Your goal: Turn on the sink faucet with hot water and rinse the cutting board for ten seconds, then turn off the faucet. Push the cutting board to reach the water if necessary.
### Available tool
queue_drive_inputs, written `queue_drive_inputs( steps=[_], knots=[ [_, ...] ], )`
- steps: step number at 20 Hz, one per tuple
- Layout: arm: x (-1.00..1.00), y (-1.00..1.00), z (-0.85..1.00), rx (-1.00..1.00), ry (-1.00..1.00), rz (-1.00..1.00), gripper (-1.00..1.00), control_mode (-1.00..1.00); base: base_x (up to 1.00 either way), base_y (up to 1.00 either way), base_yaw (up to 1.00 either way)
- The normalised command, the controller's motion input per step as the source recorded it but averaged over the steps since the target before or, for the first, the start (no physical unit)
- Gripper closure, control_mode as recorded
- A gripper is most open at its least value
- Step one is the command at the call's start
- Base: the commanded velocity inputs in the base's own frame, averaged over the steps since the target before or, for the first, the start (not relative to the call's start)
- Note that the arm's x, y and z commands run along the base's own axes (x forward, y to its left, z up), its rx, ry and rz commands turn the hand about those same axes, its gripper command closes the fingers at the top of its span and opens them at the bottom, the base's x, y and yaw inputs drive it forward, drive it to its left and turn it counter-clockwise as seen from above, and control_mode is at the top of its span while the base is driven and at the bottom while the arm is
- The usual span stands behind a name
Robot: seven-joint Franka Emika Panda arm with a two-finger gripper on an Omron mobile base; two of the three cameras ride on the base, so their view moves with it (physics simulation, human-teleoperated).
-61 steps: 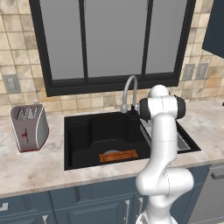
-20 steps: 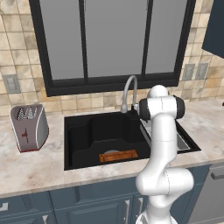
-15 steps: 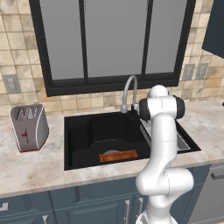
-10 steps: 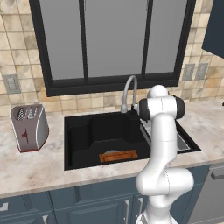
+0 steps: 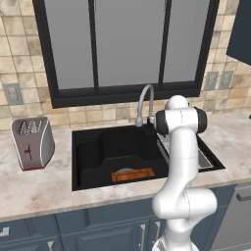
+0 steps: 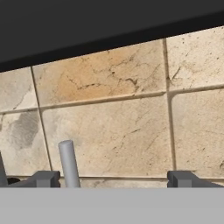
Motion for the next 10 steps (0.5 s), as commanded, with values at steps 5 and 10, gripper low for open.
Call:
queue_drive_inputs(
  steps=[5, 10],
  knots=[
    [0.05, 0.0, 0.0, 0.0, 0.0, 0.0, -1.0, -1.0, 0.0, 0.0, 0.0],
    [0.07, 0.0, 0.0, 0.0, 0.0, 0.0, -1.0, -1.0, 0.0, 0.0, 0.0]
  ],
)
